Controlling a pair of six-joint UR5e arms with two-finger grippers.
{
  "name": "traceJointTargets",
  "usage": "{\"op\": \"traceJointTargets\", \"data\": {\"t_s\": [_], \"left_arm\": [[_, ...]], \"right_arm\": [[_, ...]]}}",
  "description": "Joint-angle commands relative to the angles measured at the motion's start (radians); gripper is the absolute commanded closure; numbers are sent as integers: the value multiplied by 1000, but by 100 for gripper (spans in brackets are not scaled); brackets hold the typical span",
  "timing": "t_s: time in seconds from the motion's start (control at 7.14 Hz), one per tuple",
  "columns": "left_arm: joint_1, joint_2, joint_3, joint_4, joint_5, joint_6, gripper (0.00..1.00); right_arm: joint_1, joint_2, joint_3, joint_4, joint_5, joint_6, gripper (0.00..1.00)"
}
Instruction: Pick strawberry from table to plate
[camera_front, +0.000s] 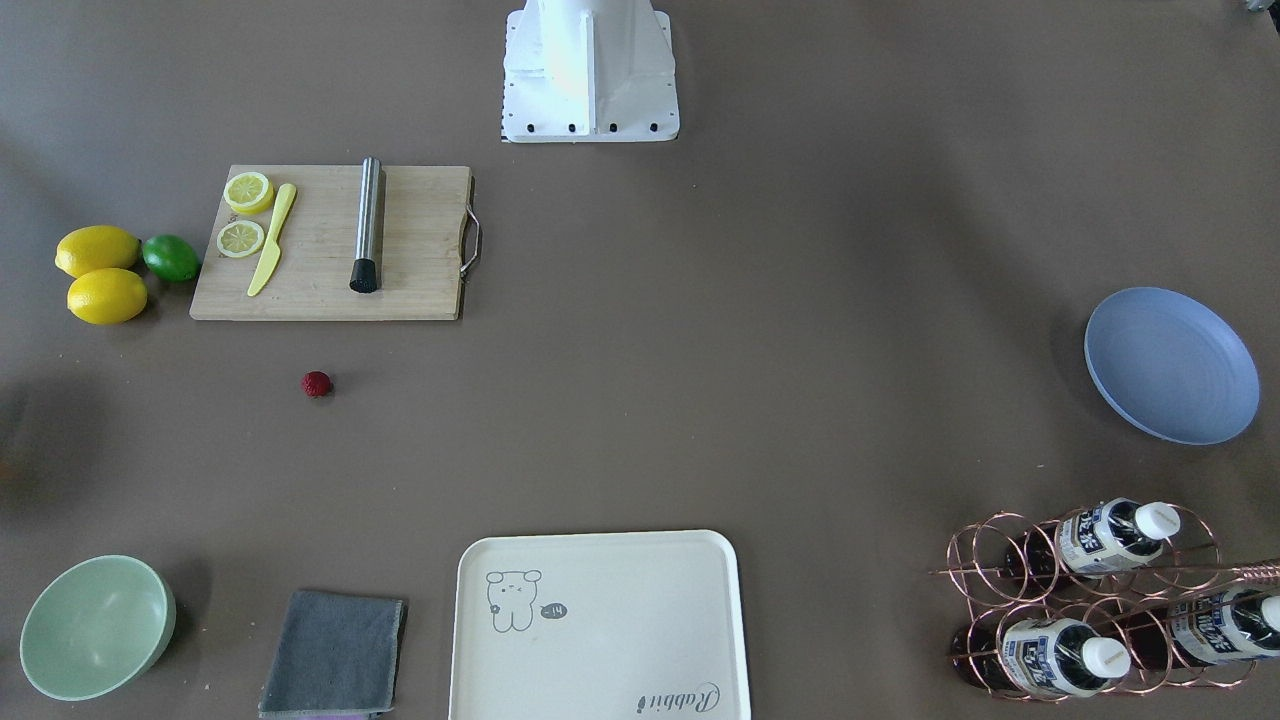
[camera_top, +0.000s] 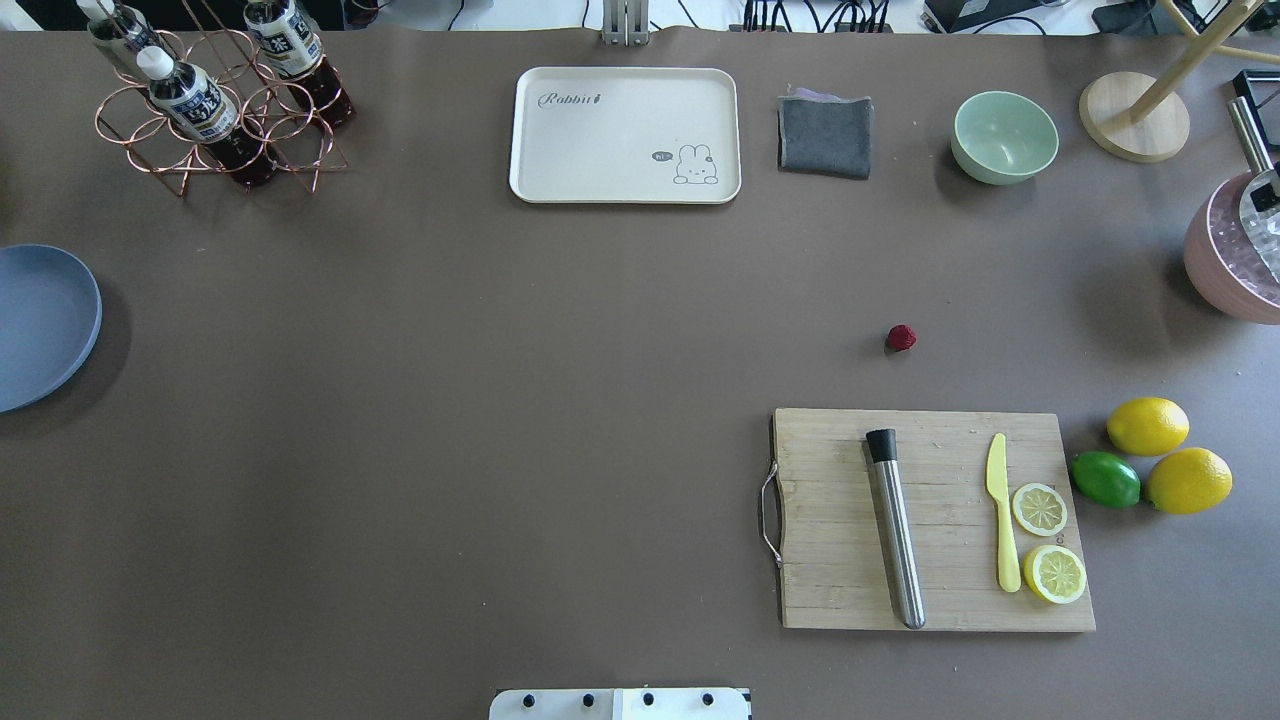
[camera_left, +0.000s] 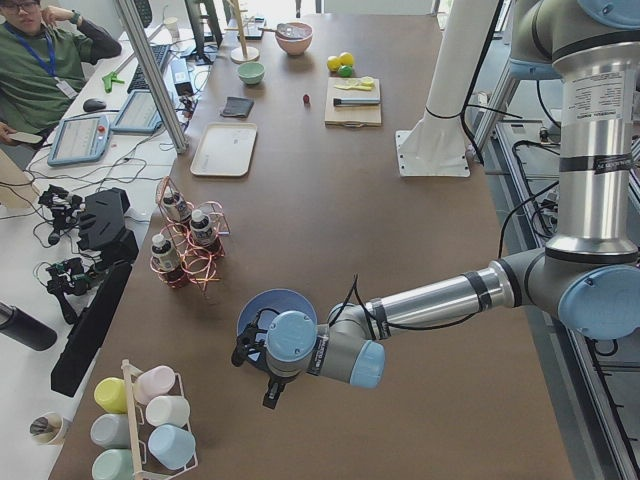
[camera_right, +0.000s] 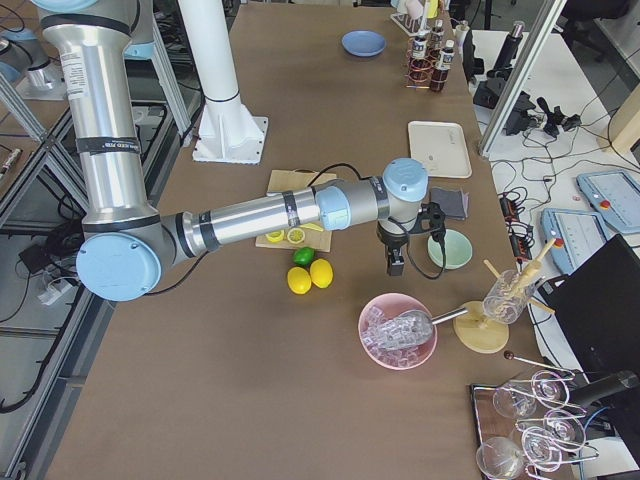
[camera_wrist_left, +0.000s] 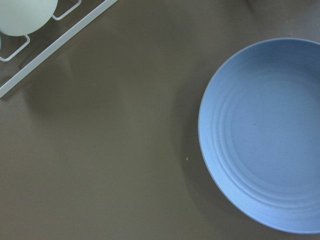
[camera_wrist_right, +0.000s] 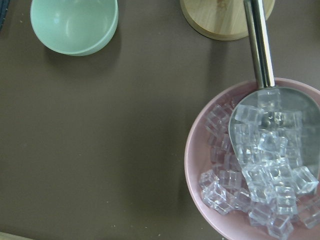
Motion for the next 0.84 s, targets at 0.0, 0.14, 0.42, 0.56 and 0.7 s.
{"op": "traceJointTargets", "data": {"t_s": [0.0,0.14,0.42,0.56,0.7], "left_arm": [[4,-65,81,-81,-2,-142,2],[15,-75,86,-99,-5,-229,2],[68,-84,123,-204,-5,-330,2],[107,-83,156,-287,-3,-381,2],[150,-82,185,-327,3,-395,2]], "right_arm": [[-76,11,21,93,-4,147,0],[-118,4,20,201,-11,289,0],[-174,7,17,278,-51,384,0],[-182,9,17,278,-63,384,0],[-192,9,17,278,-66,402,0]]}}
